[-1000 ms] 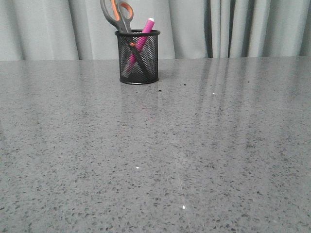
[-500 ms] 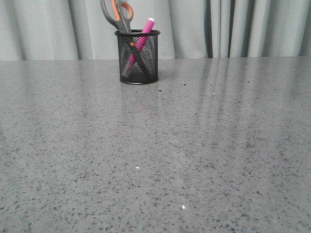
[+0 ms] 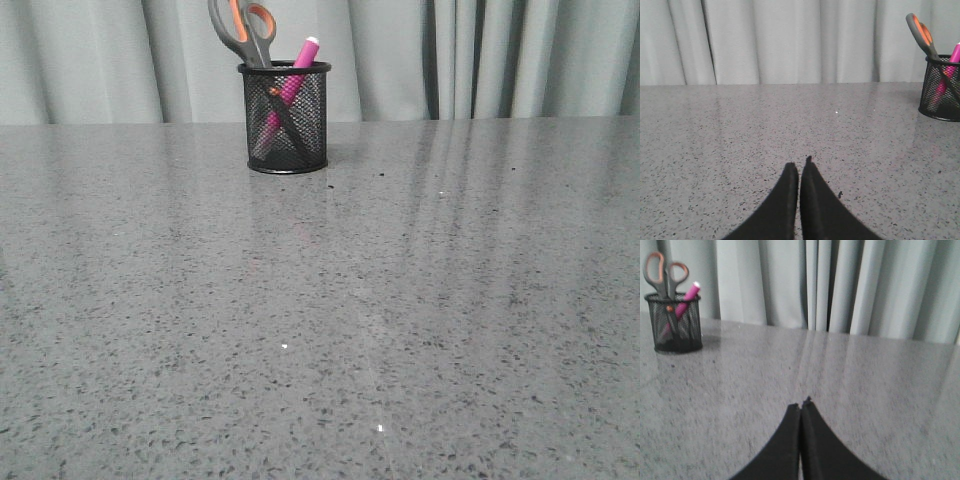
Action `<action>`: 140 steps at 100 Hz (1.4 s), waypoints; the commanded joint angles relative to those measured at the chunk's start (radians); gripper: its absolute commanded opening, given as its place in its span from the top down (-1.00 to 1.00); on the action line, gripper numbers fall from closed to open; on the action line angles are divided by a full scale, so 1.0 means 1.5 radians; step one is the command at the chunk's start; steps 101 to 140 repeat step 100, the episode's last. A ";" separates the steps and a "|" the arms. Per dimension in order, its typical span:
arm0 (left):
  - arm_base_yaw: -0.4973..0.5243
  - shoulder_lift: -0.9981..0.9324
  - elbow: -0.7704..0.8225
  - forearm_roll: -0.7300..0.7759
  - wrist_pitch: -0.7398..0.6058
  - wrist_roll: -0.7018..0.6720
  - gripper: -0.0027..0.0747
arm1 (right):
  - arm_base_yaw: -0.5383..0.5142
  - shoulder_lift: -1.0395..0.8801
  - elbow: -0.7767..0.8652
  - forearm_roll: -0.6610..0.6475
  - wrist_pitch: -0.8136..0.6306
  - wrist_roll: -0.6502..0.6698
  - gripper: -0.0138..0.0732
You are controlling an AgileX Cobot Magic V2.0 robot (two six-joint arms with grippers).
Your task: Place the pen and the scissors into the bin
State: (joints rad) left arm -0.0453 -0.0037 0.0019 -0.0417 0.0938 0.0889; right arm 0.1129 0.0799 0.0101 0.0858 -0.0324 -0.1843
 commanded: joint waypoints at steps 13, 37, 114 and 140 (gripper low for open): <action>-0.003 -0.022 0.029 -0.007 -0.052 -0.008 0.98 | -0.029 -0.074 0.009 -0.031 0.057 0.014 0.82; -0.003 -0.021 0.029 -0.007 -0.052 -0.008 0.98 | -0.030 -0.074 0.009 -0.048 0.038 0.014 0.82; -0.003 -0.021 0.029 -0.007 -0.052 -0.008 0.98 | -0.030 -0.074 0.009 -0.048 0.038 0.014 0.82; -0.003 -0.021 0.029 -0.007 -0.052 -0.008 0.98 | -0.030 -0.074 0.009 -0.048 0.038 0.014 0.82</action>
